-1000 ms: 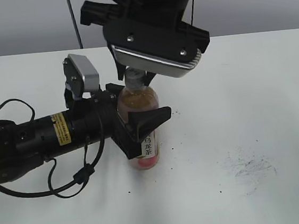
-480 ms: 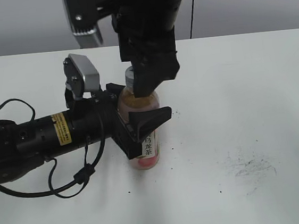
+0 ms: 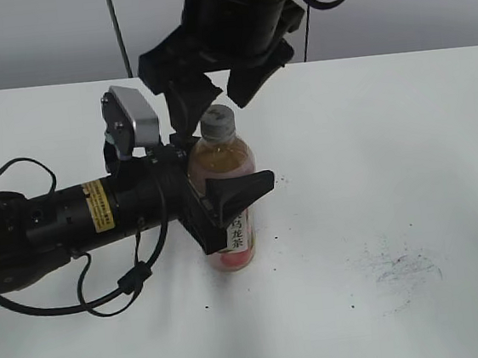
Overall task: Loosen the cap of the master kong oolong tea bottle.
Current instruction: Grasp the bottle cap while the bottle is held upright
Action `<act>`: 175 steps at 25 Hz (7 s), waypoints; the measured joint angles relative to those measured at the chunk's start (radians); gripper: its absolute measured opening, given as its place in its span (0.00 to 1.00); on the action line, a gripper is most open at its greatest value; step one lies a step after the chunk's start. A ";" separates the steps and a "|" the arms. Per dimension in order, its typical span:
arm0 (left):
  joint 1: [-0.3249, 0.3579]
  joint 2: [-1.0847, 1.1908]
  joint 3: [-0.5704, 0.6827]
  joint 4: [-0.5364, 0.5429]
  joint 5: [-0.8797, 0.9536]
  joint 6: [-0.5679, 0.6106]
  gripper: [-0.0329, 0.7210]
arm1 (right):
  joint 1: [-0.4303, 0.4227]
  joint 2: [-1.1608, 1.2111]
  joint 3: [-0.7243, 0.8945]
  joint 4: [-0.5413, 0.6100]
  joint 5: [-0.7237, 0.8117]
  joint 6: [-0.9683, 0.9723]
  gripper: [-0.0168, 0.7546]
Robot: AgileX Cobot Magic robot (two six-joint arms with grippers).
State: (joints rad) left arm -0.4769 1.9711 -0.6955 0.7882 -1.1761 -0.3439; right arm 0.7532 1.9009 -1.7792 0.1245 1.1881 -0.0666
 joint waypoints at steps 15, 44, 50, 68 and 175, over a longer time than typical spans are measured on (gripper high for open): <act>0.000 0.000 0.000 0.000 0.000 0.000 0.64 | 0.001 0.000 0.000 0.001 0.029 0.136 0.40; 0.000 0.000 0.000 0.008 -0.002 0.006 0.64 | -0.003 -0.001 0.000 0.053 0.050 -2.270 0.37; 0.001 0.000 0.000 0.005 -0.002 0.003 0.64 | -0.004 -0.002 0.000 0.052 0.050 -2.555 0.37; 0.000 0.000 0.000 0.000 0.000 0.002 0.64 | -0.002 -0.002 0.000 -0.010 0.036 -1.117 0.78; 0.001 0.000 -0.001 0.000 0.004 -0.003 0.64 | 0.001 0.012 -0.002 -0.001 0.035 -0.561 0.78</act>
State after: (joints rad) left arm -0.4762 1.9711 -0.6964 0.7886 -1.1723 -0.3469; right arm 0.7540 1.9129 -1.7814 0.1238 1.2232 -0.6272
